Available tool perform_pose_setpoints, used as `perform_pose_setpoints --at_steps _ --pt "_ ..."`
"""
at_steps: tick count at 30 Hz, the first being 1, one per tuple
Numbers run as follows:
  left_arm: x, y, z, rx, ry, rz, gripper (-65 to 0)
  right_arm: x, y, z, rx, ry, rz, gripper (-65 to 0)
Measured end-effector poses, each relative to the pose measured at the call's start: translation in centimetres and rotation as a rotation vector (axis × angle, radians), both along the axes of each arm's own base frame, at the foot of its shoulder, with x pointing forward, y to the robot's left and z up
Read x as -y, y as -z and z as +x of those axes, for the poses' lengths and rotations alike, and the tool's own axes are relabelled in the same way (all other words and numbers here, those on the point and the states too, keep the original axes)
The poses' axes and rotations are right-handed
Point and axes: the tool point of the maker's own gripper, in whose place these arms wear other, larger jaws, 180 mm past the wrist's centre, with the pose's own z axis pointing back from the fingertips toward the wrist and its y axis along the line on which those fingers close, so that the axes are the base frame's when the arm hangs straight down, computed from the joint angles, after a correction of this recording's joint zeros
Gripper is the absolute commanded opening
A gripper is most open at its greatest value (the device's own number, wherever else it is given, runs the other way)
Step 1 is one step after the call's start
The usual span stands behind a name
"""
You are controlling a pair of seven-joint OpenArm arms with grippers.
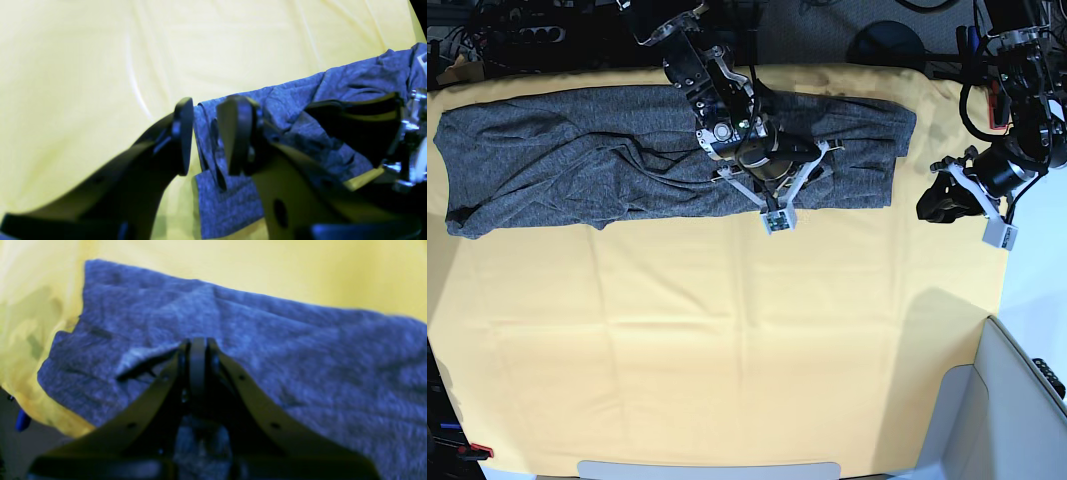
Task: Fold the T-shirt properly
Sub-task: 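Release the cuff and press the sleeve flat with the right gripper, then grasp the shirt's side edges with both grippers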
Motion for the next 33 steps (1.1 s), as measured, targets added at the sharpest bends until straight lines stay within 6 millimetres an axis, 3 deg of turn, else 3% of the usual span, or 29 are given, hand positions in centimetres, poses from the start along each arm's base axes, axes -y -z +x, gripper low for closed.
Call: perform_pose_setpoints --at_steps 4,9,18,28,33 --pt "0.0 0.0 0.0 0.000 0.000 0.001 -49.5 -1.7 0.9 -0.8 0.012 -0.146 -0.027 -65.0" --pt "0.0 0.0 0.0 -0.001 0.000 0.001 -49.5 -5.3 1.7 -3.5 -0.069 -0.358 0.086 -65.0" --pt "0.0 0.0 0.0 -0.001 0.000 -0.001 -49.5 -7.5 0.8 -3.8 -0.010 -0.461 0.153 -65.0" --pt "-0.1 0.6 -0.7 -0.022 0.000 0.002 -49.1 -8.3 -3.7 -2.5 0.119 -0.481 0.203 -65.0" --pt "-0.5 1.5 -2.0 -0.063 0.010 0.024 -41.6 -7.1 -7.8 1.8 0.234 -0.385 0.234 -65.0"
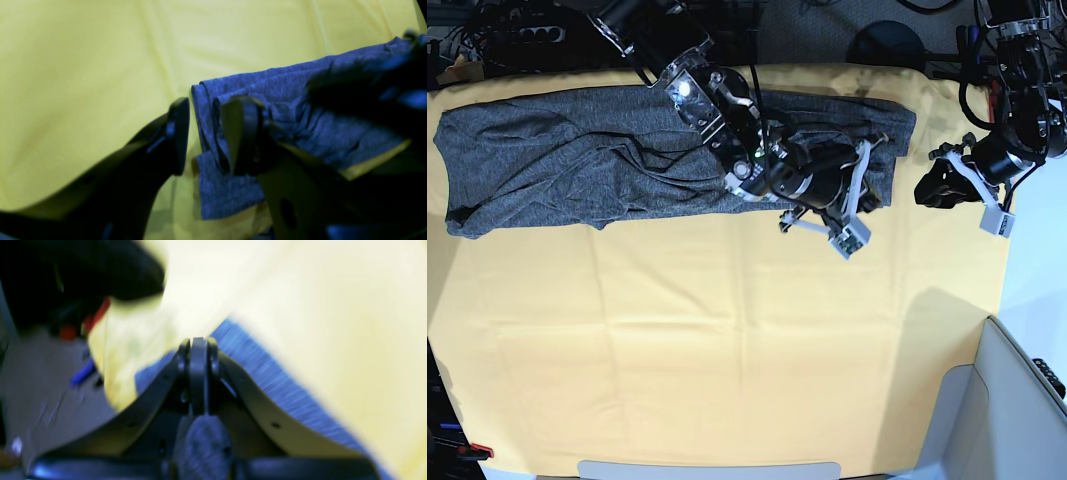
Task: Fold the T-shirt properly
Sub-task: 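Grasp the shirt's side edges with both grippers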
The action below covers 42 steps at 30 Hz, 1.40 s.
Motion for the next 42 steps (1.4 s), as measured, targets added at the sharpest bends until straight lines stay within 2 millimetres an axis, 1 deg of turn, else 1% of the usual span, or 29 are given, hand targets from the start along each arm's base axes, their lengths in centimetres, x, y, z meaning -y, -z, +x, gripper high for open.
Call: perform_pose_setpoints --at_steps 1,2,4,6,8,9,10,13,16,18,20,22,23,24,26,28,31,33,38,42 --pt "-0.2 0.1 -0.3 -0.010 0.004 0.008 -40.6 0.7 -0.7 1.0 0.001 0.052 0.029 -64.8" --pt "-0.4 0.3 -0.7 -0.021 0.006 0.014 -40.0 2.1 -1.0 2.2 -0.004 0.122 0.048 -63.1" --pt "-0.6 0.9 -1.5 -0.045 0.006 0.023 -39.7 5.7 -0.5 4.2 -0.029 0.255 0.043 -58.0" --pt "-0.7 1.6 -2.3 -0.085 0.018 0.034 -39.6 10.5 0.5 5.7 -0.072 0.431 0.029 -51.1" --pt "-0.7 2.0 -3.0 -0.124 0.037 0.045 -39.5 15.2 1.1 6.2 -0.091 0.586 0.022 -45.1" --pt "-0.7 2.1 -3.2 -0.141 0.047 0.049 -38.8 17.1 1.1 6.3 -0.094 0.650 0.022 -43.0" --pt "-0.7 2.2 -3.4 -0.158 0.056 0.054 -38.1 18.2 0.8 6.3 -0.094 0.684 0.030 -42.3" --pt "0.2 2.8 -3.9 -0.187 0.094 0.053 -37.7 19.9 0.2 5.5 -0.083 0.719 0.042 -42.3" --pt "1.0 3.9 -4.2 -0.223 0.104 0.012 -37.7 22.9 0.2 4.7 -0.062 0.771 0.014 -42.3" --pt "0.7 5.1 -3.9 -0.259 0.091 0.003 -37.7 25.8 0.1 4.2 -0.051 0.845 -0.005 -42.3" --pt "0.5 6.1 -3.6 -0.259 0.143 0.007 -37.7 28.3 0.0 3.8 -0.037 0.911 -0.019 -42.3" --pt "0.5 6.7 -3.5 -0.241 0.194 -0.013 -37.8 29.9 0.0 3.4 -0.025 0.961 -0.003 -42.3" --pt "0.3 7.2 -3.5 -0.252 0.187 -0.022 -37.8 30.8 0.0 3.2 -0.006 0.988 -0.004 -42.3" --pt "0.1 7.8 -3.6 -0.263 0.190 -0.021 -37.8 31.5 0.4 2.8 -0.008 1.007 -0.014 -42.3" --pt "0.1 8.2 -3.3 -0.261 0.174 -0.065 -37.9 32.7 1.1 1.9 -0.015 1.045 -0.032 -42.3" --pt "0.1 8.3 -2.9 -0.263 0.164 -0.077 -37.9 33.0 1.3 1.6 -0.007 1.043 -0.039 -42.3" --pt "0.8 8.3 -2.6 -0.253 0.162 -0.097 -37.9 33.8 1.2 1.5 0.014 1.038 -0.068 -42.3" --pt "1.2 8.4 -2.6 -0.252 0.163 -0.109 -37.9 34.0 1.2 1.5 0.017 1.040 -0.075 -42.3" --pt "2.0 8.6 -2.9 -0.269 0.176 -0.128 -37.9 33.9 1.3 1.4 0.014 1.035 -0.071 -42.3" --pt "3.0 8.5 -2.4 -0.270 0.196 -0.142 -37.9 34.1 1.3 1.4 0.017 1.042 -0.077 -42.3"
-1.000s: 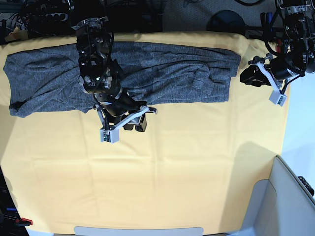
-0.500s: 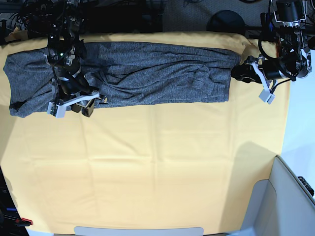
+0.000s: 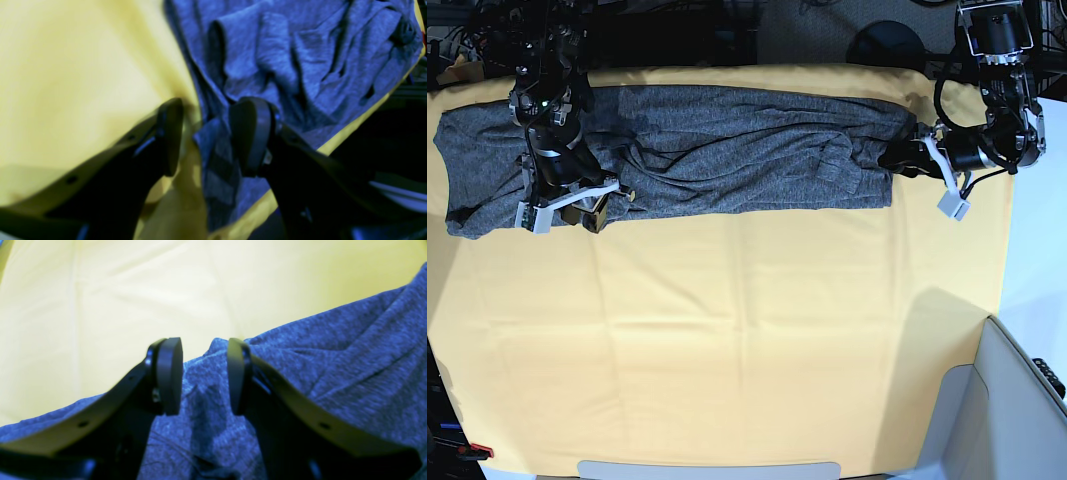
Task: Fold the T-shirt properly
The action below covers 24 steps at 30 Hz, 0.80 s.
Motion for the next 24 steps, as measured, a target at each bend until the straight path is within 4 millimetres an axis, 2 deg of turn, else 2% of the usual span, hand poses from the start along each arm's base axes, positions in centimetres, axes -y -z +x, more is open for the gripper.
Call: perform_pose_setpoints --at_steps 3,10,24 --pt "0.7 0.0 0.0 -0.003 0.006 -0.019 -37.9 -0.1 0.0 0.0 0.001 -0.003 0.001 -42.3" --pt "0.7 -0.1 0.1 -0.008 0.022 -0.010 -37.9 -0.1 0.1 0.0 -0.002 -0.003 0.000 -42.3" --pt "3.7 0.2 0.3 0.001 0.043 -0.074 -37.9 -0.1 0.3 0.0 -0.007 -0.002 0.001 -42.3"
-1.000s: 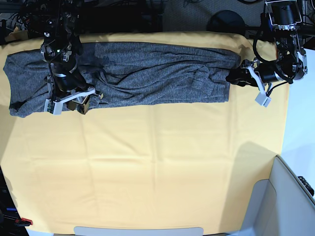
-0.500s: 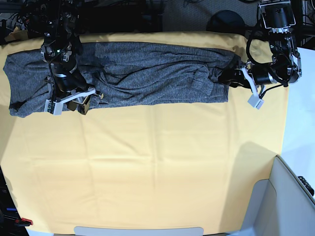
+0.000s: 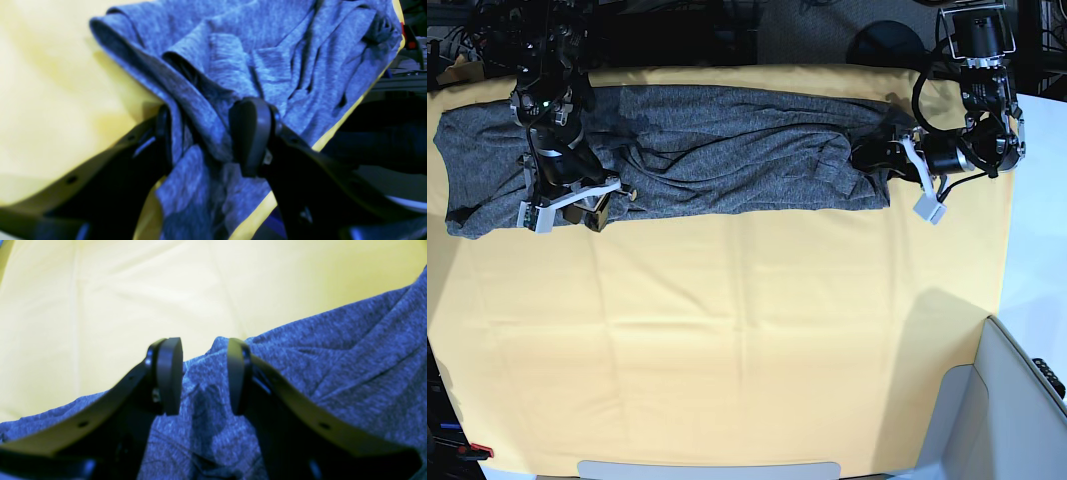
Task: Fold the T-shirt properly
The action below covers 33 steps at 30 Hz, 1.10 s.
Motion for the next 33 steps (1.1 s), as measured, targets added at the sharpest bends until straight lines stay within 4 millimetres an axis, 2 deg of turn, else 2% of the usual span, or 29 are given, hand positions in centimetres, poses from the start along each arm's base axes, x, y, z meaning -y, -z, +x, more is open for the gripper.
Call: perform_pose_setpoints --at_steps 4,6,11,12,14,18,22,26,30,33 --pt "0.5 0.0 0.0 0.001 0.001 -0.012 -39.9 0.0 0.0 0.0 0.000 0.000 0.000 -42.3" --pt "0.5 0.0 0.0 0.001 0.001 -0.012 -44.7 0.0 0.1 0.0 -0.002 0.000 0.000 -42.3" --pt "0.6 0.4 -0.3 -0.012 0.008 -0.003 -65.0 0.0 0.1 0.0 -0.004 0.000 0.000 -42.3" --pt "0.6 0.4 -0.4 -0.014 0.008 -0.004 -65.0 0.2 0.1 0.0 -0.004 0.005 0.000 -42.3" --pt "0.6 0.4 -0.4 -0.014 0.008 -0.004 -63.8 1.5 -0.1 -0.1 0.000 0.041 -0.005 -42.3" --pt "1.5 -0.5 -0.2 0.021 0.049 0.028 -64.4 6.7 0.0 -1.6 -0.011 0.184 -0.041 -42.3" --pt "4.4 -1.7 -0.1 0.075 0.085 -0.002 -64.4 11.5 -0.2 -3.8 -0.023 0.312 -0.079 -42.3" --pt "7.4 -3.2 0.7 0.133 0.083 -0.072 -64.4 15.3 -0.3 -6.4 -0.045 0.419 -0.118 -42.3" --pt "12.0 -3.5 0.2 0.131 0.191 -0.120 -64.4 17.7 -0.3 -8.5 -0.066 0.488 -0.148 -42.3" --pt "15.8 -5.1 0.9 0.172 0.253 -0.185 -64.4 18.9 -0.3 -10.0 -0.083 0.525 -0.165 -42.3"
